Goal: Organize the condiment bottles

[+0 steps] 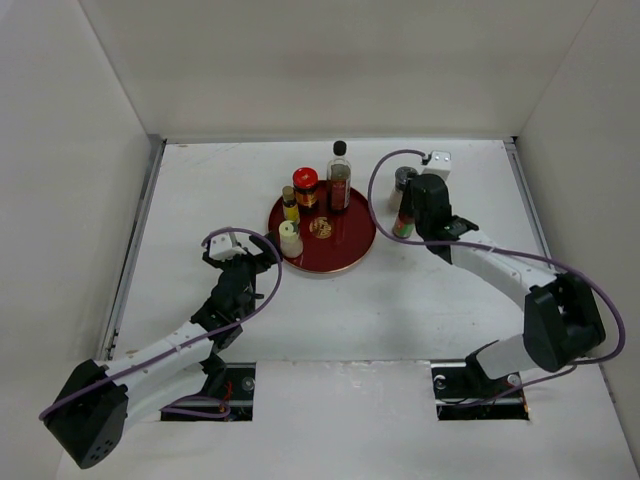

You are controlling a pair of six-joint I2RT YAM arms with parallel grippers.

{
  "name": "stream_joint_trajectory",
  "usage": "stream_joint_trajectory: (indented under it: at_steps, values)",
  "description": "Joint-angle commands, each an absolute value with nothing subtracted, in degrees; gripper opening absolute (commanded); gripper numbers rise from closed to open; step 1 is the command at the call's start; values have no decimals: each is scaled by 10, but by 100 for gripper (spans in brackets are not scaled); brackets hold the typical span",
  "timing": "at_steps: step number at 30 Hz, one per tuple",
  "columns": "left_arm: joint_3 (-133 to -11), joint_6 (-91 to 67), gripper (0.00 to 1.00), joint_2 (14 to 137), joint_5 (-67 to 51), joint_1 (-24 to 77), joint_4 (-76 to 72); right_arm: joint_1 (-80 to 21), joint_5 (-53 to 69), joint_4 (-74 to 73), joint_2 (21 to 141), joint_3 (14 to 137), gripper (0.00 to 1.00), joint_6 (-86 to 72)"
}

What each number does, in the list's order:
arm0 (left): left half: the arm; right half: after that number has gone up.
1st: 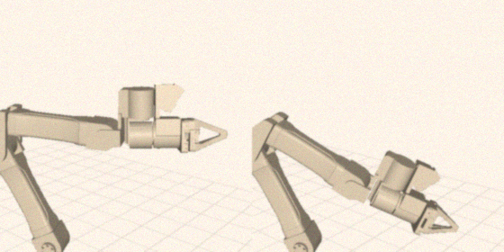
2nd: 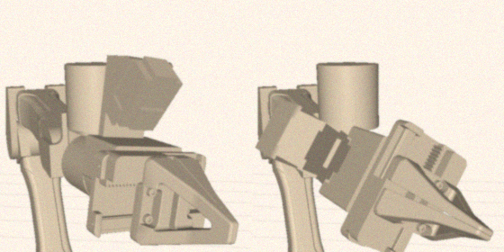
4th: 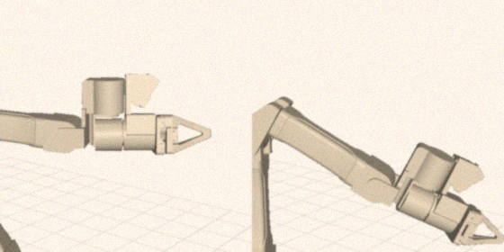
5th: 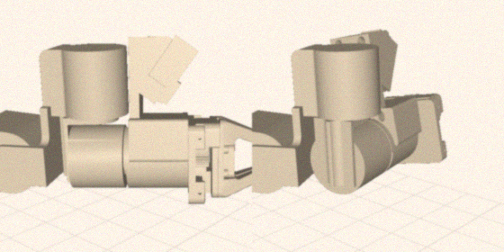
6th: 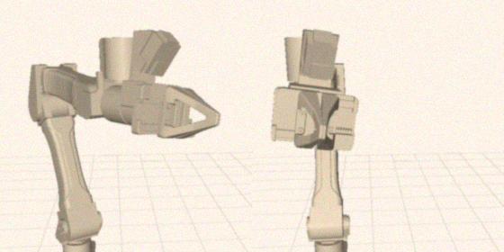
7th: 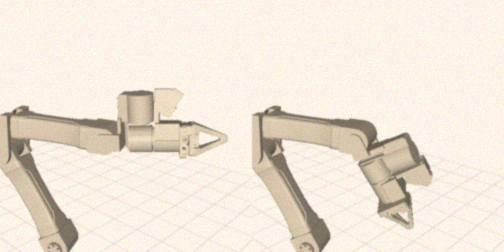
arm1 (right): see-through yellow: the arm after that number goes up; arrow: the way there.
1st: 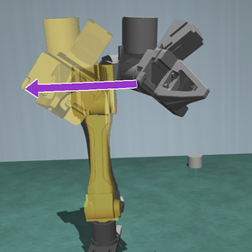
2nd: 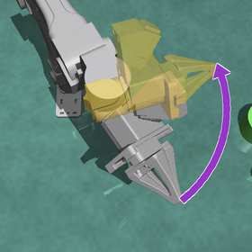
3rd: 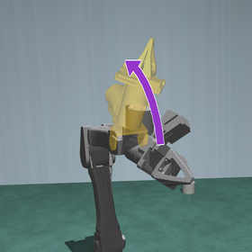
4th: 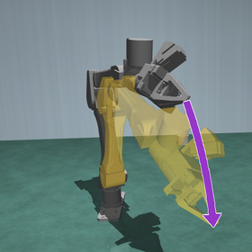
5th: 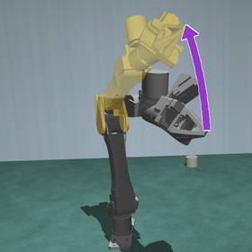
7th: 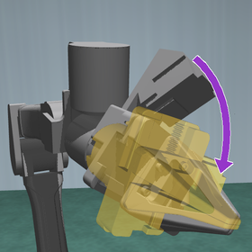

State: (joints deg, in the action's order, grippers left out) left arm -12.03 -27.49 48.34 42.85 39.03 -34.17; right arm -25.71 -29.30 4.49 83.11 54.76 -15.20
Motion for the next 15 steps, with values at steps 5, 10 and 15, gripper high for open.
stream_joint_trajectory:
  at_steps: [5, 10, 15]
  values:
    - [-120, -283, 91, 489, 418, 390, -372, -350, -328, 94, 757, 587, 33, -140]
    - [-115, -286, 91, 483, 425, 380, -372, -413, -309, 145, 822, 634, 34, -135]
    - [-110, -287, 92, 472, 432, 376, -369, -449, -291, 179, 913, 713, 34, -128]
